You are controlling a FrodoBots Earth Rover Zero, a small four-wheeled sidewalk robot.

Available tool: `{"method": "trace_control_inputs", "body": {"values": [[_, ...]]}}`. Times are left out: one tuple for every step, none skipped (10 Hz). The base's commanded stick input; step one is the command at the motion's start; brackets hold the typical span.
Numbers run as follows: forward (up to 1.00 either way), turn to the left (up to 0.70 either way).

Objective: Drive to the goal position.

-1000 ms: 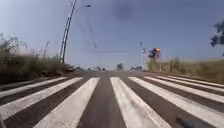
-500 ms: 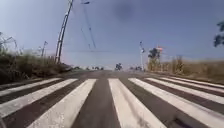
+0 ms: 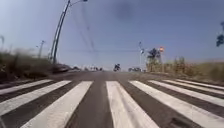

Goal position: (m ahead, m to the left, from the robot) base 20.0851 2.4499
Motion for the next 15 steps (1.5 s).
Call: {"method": "trace_control_inputs", "body": {"values": [[1.0, 0.0], [1.0, 0.0], [1.0, 0.0], [1.0, 0.0], [1.0, 0.27], [1.0, 0.27], [1.0, 0.27], [1.0, 0.24], [1.0, 0.1], [1.0, 0.0], [1.0, 0.0], [1.0, 0.0], [1.0, 0.0], [1.0, 0.0], [1.0, 0.0]]}}
